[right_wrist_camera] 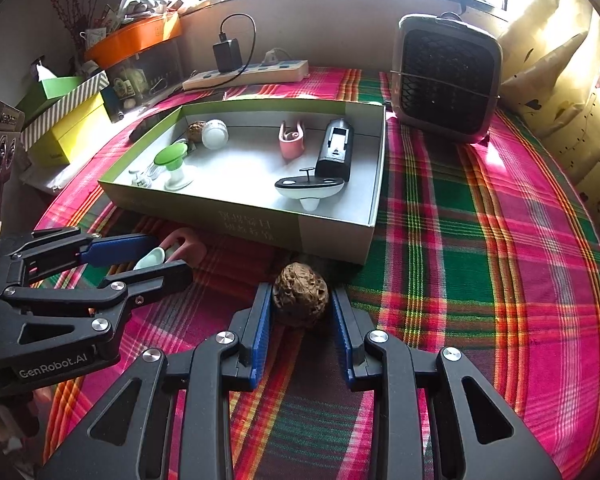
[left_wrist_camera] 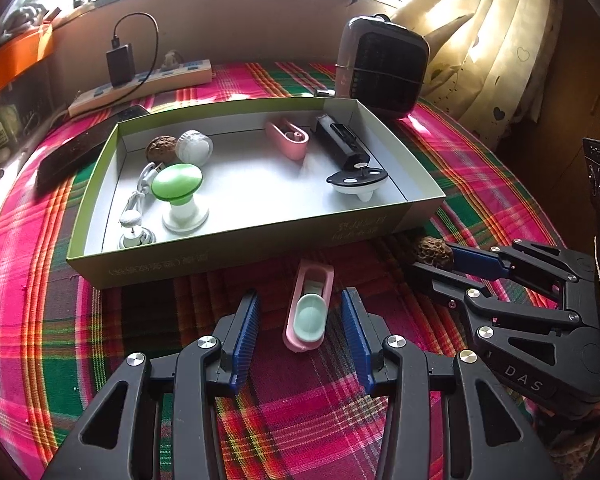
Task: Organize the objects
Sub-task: 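Grasp the pink-teal item with the left gripper while the right gripper grasps the walnut, then lift the pink-teal item and walnut, carry both over the box and lower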
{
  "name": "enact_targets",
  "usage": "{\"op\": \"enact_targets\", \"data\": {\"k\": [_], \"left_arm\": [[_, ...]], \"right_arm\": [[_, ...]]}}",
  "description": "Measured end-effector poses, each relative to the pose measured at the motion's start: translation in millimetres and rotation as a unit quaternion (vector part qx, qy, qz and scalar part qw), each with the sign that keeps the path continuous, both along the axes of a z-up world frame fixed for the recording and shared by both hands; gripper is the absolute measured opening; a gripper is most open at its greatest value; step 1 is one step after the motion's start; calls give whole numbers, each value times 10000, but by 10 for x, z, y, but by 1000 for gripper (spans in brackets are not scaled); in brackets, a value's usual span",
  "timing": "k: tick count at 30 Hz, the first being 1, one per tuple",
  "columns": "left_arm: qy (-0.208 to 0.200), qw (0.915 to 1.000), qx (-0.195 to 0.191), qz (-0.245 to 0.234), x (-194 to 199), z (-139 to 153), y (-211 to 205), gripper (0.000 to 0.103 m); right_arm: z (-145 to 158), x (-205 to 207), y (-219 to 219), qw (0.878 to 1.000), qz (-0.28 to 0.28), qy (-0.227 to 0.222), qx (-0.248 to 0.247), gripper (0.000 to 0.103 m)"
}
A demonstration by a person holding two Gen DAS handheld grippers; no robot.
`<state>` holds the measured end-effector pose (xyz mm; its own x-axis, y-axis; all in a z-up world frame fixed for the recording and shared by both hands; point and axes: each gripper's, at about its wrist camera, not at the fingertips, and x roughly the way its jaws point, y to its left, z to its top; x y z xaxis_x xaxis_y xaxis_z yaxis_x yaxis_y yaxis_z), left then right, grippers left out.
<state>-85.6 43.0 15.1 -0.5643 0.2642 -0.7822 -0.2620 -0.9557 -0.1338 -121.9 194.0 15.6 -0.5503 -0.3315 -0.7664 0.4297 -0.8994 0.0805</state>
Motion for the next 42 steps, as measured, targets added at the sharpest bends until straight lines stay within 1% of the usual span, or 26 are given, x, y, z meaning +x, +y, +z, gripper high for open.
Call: {"op": "enact_targets", "data": {"k": [5, 10, 17, 19, 20, 42], "left_arm": [[14, 10000, -28, 52, -13, -3, 9, 39], [68, 9998, -151, 123, -19, -9, 3, 29], [88, 9996, -195, 178, -27, -13, -17, 22], [101, 9995, -211, 206, -26, -15, -22, 17], [109, 9995, -227, 213, -25, -16, -22, 16], [141, 9995, -206, 212, -19, -11, -34, 16]], "right_arm": [[0, -5, 10, 10000, 8, -19, -46, 30], [-3, -6, 17, 10000, 8, -28, -67, 30], [-8, -3, 17, 10000, 7, -28, -69, 30], [-9, -3, 18, 10000, 7, -28, -70, 30], [-10, -2, 17, 10000, 7, -28, -69, 30], [-6, -9, -14, 10000, 8, -20, -38, 30]]}}
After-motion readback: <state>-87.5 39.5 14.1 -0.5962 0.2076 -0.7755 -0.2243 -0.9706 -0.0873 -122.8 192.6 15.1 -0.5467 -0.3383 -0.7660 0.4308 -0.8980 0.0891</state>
